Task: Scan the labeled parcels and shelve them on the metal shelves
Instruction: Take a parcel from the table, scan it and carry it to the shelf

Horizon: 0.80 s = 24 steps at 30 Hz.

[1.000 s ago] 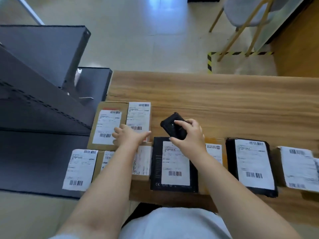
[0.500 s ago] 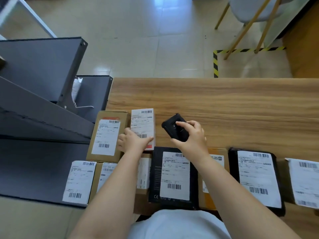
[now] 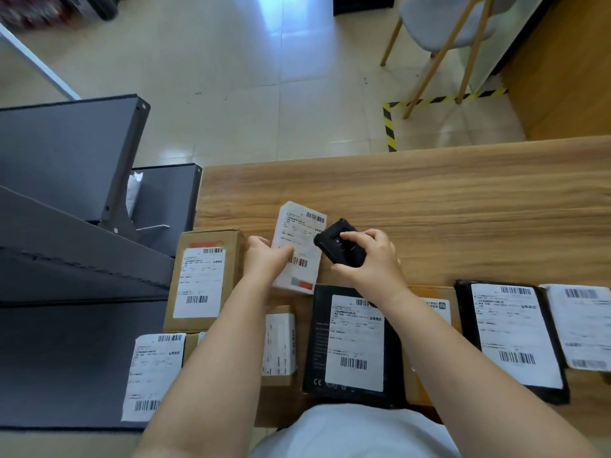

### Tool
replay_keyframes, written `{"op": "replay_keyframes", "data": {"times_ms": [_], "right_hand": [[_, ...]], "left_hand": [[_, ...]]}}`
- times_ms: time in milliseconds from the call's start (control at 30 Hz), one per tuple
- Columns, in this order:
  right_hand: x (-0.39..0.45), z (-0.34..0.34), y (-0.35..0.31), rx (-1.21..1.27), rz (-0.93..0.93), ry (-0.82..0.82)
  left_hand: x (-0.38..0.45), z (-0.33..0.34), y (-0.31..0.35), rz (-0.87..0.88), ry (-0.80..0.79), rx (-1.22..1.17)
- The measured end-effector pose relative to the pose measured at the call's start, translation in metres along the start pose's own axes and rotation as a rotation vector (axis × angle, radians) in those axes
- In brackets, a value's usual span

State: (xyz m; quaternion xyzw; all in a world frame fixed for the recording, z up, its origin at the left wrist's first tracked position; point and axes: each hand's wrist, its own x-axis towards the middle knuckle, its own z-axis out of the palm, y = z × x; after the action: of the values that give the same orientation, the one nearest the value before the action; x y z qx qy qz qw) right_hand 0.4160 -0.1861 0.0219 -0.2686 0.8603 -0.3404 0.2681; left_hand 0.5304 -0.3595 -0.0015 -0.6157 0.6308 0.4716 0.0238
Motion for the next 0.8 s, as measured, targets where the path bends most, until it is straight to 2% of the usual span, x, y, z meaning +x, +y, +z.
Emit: {"op": "replay_keyframes", "data": {"times_ms": [133,233,367,467,633,800], "right_hand": [[-0.001,-0.005,-0.008,0.011,0.011,0.015],[-0.003,-0.008,-0.018,0.033,-0.014,0.016],[-0.005,-0.012,-0.037,-0.01,-0.088,-0.07],[-0.01,-0.009,-0.054,-0.225,-0.147,-0.152],[-0.02,-0.002,-0.073,-0.333,-0.209,-0.159],[-0.03,0.002,-0.081,-0.463,-0.23,-0.186]], "left_hand": [[0.002,-0.03,0.0,-0.09,-0.233,-0.129],[0.0,-0.047,-0.004,-0.15,-0.287,-0.333],[-0.007,-0.063,-0.018,-0.037,-0.191,-0.66],[-0.014,-0.065,-0.025,0.095,-0.113,-0.85],[-0.018,-0.065,-0.028,0.233,-0.018,-0.881],[-0.017,-0.073,-0.03,0.278,-0.025,-0.856]]}}
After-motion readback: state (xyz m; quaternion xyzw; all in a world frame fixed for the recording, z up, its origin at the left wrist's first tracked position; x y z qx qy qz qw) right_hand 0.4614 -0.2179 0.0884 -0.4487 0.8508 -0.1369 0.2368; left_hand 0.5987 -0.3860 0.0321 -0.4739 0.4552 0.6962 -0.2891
